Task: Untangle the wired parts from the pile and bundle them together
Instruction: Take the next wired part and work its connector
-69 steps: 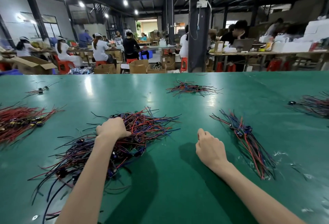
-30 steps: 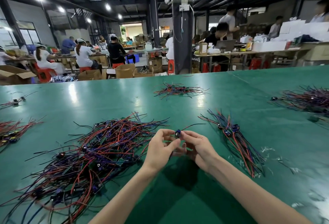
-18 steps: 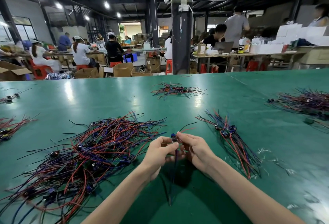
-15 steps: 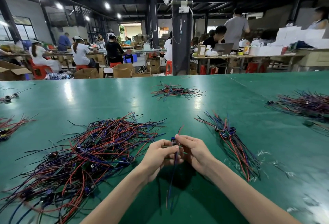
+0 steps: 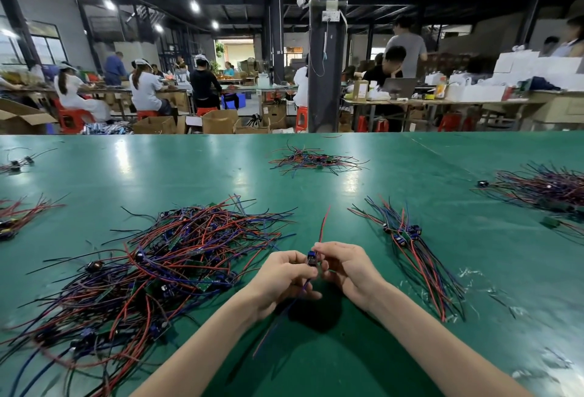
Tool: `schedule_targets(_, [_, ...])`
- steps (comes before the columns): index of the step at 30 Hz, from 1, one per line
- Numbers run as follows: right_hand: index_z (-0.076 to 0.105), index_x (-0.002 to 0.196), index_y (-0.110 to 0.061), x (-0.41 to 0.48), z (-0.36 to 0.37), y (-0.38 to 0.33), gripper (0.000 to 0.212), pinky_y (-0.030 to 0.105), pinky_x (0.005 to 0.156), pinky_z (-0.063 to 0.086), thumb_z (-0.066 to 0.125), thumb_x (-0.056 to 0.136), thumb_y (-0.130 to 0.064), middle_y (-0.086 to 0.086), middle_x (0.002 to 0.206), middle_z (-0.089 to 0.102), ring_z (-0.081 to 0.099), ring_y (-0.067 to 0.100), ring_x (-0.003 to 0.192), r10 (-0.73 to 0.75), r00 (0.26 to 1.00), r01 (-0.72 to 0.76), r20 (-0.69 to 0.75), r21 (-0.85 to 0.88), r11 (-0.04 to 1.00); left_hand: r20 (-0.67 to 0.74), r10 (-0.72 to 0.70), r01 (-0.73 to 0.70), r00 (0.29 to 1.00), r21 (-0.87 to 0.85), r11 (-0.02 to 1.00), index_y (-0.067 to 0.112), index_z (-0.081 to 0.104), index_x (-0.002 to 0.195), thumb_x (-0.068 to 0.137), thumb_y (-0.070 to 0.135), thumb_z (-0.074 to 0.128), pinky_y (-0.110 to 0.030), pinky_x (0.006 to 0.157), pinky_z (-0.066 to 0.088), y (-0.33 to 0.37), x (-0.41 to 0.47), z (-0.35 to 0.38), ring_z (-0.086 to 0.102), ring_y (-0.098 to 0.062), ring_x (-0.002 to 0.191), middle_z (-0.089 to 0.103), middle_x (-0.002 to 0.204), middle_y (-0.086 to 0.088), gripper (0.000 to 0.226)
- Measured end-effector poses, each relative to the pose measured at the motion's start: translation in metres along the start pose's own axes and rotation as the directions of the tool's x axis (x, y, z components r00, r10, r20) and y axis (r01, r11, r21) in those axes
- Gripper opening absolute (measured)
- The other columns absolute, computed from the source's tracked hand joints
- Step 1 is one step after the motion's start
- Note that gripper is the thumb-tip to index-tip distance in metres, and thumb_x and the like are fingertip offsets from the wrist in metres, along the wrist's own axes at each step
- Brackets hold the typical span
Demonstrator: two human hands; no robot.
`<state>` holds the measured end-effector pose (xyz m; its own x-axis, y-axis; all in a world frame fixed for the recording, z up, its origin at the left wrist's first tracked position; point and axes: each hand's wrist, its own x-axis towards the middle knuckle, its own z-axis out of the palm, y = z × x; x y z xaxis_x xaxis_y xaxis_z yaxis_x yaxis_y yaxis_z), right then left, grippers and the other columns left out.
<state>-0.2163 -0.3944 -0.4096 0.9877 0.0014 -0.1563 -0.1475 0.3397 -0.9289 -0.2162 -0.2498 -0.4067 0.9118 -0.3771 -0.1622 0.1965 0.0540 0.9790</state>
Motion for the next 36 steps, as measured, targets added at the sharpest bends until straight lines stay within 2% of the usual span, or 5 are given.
schedule_targets(10, [0.064,0.076,0.000,-0.0051,0.0012,-0.0027,0.007,0.020,0.051,0.047,0.062,0.082,0.001,0.008,0.060,0.065,0.056,0.012,0.048,0.023,0.997,-0.026,0.069,0.050,0.998,0.068,0.001,0.001,0.998,-0.034,0.999,0.001,0.068,0.093,0.095,0.028,0.053,-0.036,0.054,0.056,0.0013,-0.0066,0.0042,0.055,-0.018,0.045,0.067,0.078,-0.012,0.030])
schedule_targets(18, [0.063,0.079,-0.002,-0.0033,0.0017,0.0000,0.004,0.017,0.044,0.034,0.066,0.079,0.001,0.002,0.052,0.056,0.042,0.007,0.041,0.013,0.998,-0.013,0.056,0.009,1.000,0.020,-0.057,0.059,0.998,-0.113,0.992,-0.012,0.064,0.105,0.094,0.010,0.048,-0.032,0.051,0.055,0.0006,-0.0041,0.0032,0.061,-0.019,0.053,0.070,0.086,-0.018,0.029])
schedule_targets(23, [0.065,0.080,0.001,-0.0021,0.0006,0.0004,0.002,0.022,0.051,0.045,0.064,0.081,-0.001,0.009,0.061,0.063,0.051,0.014,0.049,0.011,0.998,-0.012,0.069,0.020,1.000,0.039,-0.053,0.057,0.998,-0.128,0.990,-0.009,0.064,0.106,0.095,0.020,0.050,-0.034,0.057,0.056,0.0019,-0.0035,0.0040,0.060,-0.021,0.057,0.067,0.093,-0.023,0.034])
schedule_targets(27, [0.064,0.077,0.002,-0.0047,0.0014,-0.0021,0.004,0.018,0.038,0.040,0.063,0.081,0.002,0.008,0.056,0.061,0.051,0.011,0.041,0.021,0.996,-0.022,0.084,0.018,1.000,0.038,-0.027,0.034,0.999,-0.175,0.984,-0.010,0.062,0.104,0.094,0.008,0.048,-0.033,0.058,0.057,0.0008,-0.0031,0.0026,0.067,-0.025,0.065,0.069,0.088,-0.022,0.025])
schedule_targets(36, [0.064,0.077,-0.001,-0.0062,0.0027,-0.0030,0.008,0.018,0.043,0.042,0.060,0.083,0.002,0.005,0.055,0.059,0.046,0.009,0.042,0.028,0.993,-0.025,0.118,-0.023,0.999,-0.001,-0.019,0.018,1.000,-0.163,0.986,-0.009,0.065,0.095,0.089,0.000,0.053,-0.035,0.059,0.057,-0.0006,-0.0034,0.0038,0.066,-0.025,0.059,0.069,0.079,-0.019,0.015])
